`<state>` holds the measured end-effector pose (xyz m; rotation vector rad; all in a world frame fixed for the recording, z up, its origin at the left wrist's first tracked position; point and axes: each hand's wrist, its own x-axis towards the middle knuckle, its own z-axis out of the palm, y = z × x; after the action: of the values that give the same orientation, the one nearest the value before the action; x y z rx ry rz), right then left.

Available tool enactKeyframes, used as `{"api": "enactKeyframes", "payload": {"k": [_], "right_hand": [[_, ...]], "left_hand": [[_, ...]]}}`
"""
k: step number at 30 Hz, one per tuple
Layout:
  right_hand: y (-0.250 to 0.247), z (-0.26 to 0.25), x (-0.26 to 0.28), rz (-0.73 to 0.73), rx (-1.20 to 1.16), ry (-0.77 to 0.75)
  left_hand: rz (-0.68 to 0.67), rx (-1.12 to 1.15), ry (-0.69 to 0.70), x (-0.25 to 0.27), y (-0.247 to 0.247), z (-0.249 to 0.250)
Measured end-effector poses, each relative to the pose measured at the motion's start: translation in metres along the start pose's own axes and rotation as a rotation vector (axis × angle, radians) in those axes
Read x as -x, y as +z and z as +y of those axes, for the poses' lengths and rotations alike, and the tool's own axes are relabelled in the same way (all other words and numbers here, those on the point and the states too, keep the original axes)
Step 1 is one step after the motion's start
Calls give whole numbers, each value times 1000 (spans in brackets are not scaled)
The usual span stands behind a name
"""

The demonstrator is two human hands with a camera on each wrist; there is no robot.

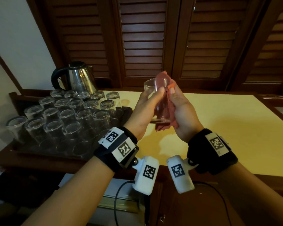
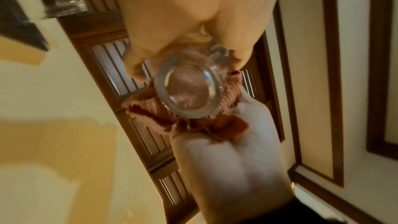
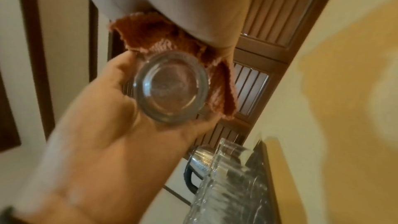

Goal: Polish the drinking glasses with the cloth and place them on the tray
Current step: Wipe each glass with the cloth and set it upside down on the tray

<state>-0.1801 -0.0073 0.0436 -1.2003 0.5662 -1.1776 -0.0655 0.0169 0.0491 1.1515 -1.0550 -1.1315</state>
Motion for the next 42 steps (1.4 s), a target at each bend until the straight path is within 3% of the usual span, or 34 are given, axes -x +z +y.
{"api": "enactKeyframes", "payload": {"k": [3,5,8,11,13,17,20,23,26,29,34,36,38,42], "right_hand": [[-4,-4,5,2,-214,96],[-6,-5,5,-8,-136,63],[-1,-1,1,9,141,-23],[2,6,-1,13,195,-46],[4,6,0,20,91,-5],[-1,0,2,57,-173,110],[-2,2,0,33,52,19],[1,9,-3,18,206,-36],[2,9,-3,12,63,21],[-2,3,-5,60,-145,117],[0,5,-7,35,211,-36],[0,11,-8,27,242,-49],[1,12,-9,4,147,-18],[-5,3,-7,19,-190,118]], "left_hand": [[-123,33,-23,4,-7,1],[-115,-4,-13,2,-11,1],[20,21,-13,0,-9,3],[3,-71,29,0,-2,0],[22,-35,34,2,-2,-1],[-89,27,-15,2,-9,-1],[13,-5,-15,-1,-10,1],[5,-65,-7,0,-4,1],[25,-51,18,1,-2,-3],[-67,45,-21,-3,-8,-4],[46,-6,-24,-11,-10,-5],[33,-63,-16,-9,-4,-4],[37,-45,-6,-6,-3,-5],[-100,56,-20,-1,-10,-3]]}}
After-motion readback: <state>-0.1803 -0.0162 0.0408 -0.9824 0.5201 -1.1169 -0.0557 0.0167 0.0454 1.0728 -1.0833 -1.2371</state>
